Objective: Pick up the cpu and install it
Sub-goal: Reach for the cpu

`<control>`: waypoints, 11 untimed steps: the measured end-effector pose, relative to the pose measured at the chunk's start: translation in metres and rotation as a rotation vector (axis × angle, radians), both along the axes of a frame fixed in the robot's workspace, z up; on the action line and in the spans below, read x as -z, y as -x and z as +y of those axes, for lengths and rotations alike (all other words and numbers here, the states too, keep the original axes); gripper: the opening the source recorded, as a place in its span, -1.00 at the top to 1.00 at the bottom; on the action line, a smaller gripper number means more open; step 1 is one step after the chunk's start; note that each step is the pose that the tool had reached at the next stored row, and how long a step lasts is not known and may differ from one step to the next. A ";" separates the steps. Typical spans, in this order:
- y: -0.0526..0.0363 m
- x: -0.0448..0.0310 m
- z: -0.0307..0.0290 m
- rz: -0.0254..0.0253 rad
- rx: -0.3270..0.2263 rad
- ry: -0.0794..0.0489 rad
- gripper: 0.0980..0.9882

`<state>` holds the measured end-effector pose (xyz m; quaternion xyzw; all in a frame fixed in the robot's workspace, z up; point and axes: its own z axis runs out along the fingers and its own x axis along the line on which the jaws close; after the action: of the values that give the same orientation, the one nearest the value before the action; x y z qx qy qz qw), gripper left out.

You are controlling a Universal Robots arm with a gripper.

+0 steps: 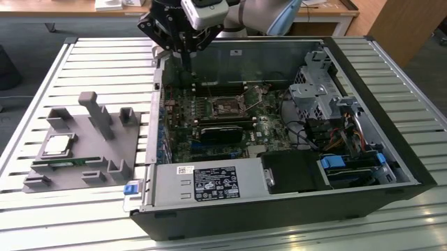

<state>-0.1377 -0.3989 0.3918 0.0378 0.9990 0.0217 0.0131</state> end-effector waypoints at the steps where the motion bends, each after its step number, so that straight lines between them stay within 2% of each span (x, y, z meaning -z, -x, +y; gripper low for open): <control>1: 0.0003 0.0000 0.0000 0.0000 0.000 0.000 0.98; 11: 0.0036 0.0005 0.0000 0.0001 0.000 0.000 0.98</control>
<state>-0.1414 -0.3989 0.3913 0.0379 0.9990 0.0217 0.0130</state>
